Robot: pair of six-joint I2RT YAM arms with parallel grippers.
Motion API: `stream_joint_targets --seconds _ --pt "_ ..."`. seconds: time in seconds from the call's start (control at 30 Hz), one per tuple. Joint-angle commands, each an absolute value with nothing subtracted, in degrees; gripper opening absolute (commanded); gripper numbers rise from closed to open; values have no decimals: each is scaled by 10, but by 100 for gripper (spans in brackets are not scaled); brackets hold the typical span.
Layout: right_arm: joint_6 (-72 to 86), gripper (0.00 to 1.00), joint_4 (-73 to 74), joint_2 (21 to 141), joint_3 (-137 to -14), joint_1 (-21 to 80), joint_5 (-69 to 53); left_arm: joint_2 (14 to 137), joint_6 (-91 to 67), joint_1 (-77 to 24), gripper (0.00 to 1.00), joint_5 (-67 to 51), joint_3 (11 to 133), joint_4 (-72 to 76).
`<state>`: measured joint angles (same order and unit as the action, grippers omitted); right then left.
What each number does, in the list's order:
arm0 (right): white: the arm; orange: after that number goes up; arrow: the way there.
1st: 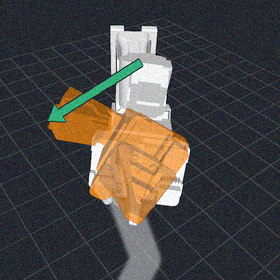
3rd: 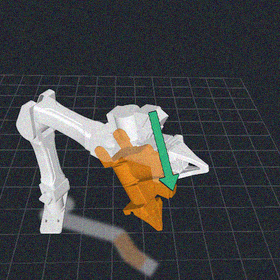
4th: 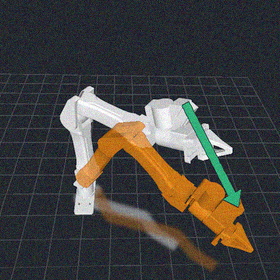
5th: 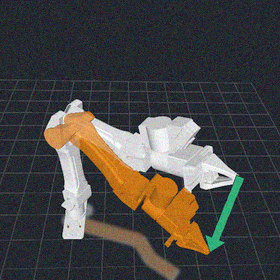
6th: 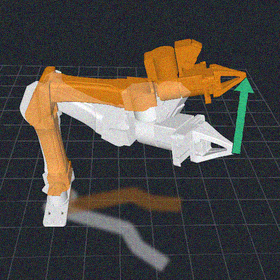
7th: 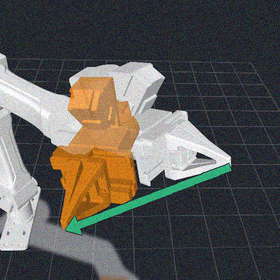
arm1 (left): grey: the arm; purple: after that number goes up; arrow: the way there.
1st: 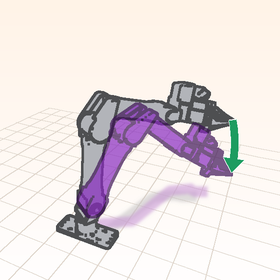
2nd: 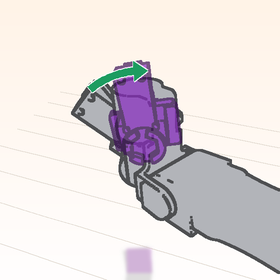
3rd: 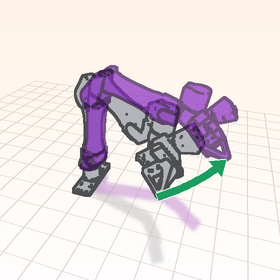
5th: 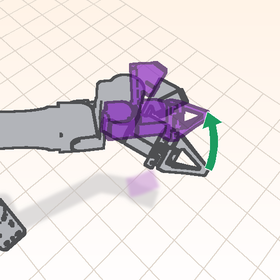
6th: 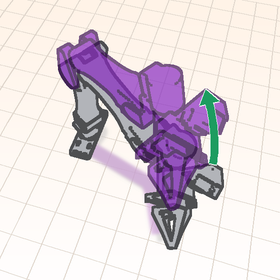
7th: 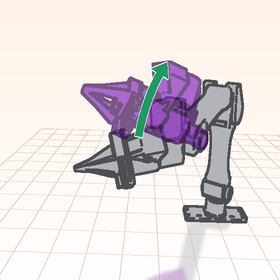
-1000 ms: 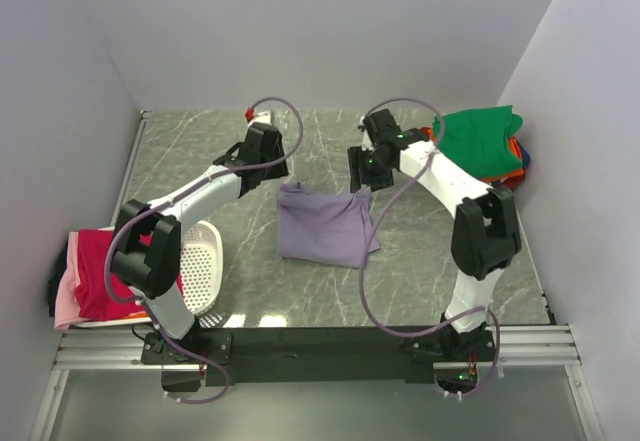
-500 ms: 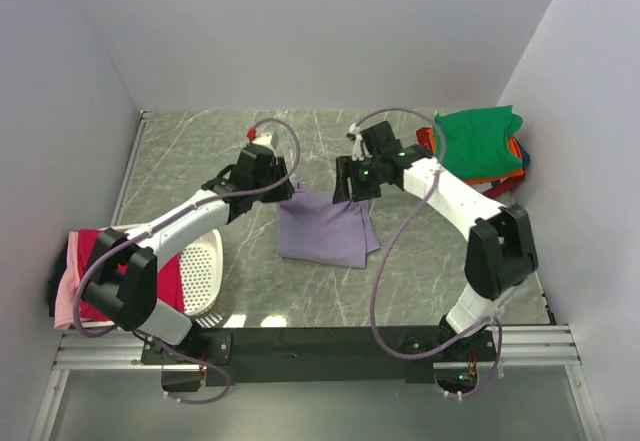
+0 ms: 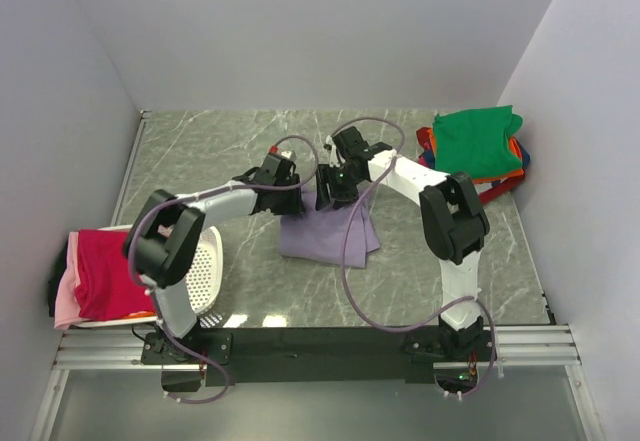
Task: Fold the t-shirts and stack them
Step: Fold the tshirt, then neatly place the folded tshirt to the corner
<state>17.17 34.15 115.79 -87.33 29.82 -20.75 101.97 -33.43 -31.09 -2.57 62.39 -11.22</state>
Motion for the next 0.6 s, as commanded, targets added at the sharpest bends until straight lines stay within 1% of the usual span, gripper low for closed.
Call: stream_joint_targets --seconds 0.0,0.13,0.17,0.27,0.4,0.57 --pt "185 66 337 1169 -910 288 -174 1056 -314 -309 39 -11 672 -87" --pt "197 66 330 1178 -909 276 -158 1069 -310 -304 39 -2 701 -84" --pt "198 66 330 1177 -908 271 -155 1069 -310 -303 39 17 706 -86" --pt "203 66 323 1159 -896 264 -148 1065 -308 -298 39 33 722 -99" --pt "213 67 289 1100 -857 249 -143 1043 -309 -297 39 50 727 -100" --pt "231 69 264 997 -779 232 -141 977 -323 -300 39 26 683 -79"
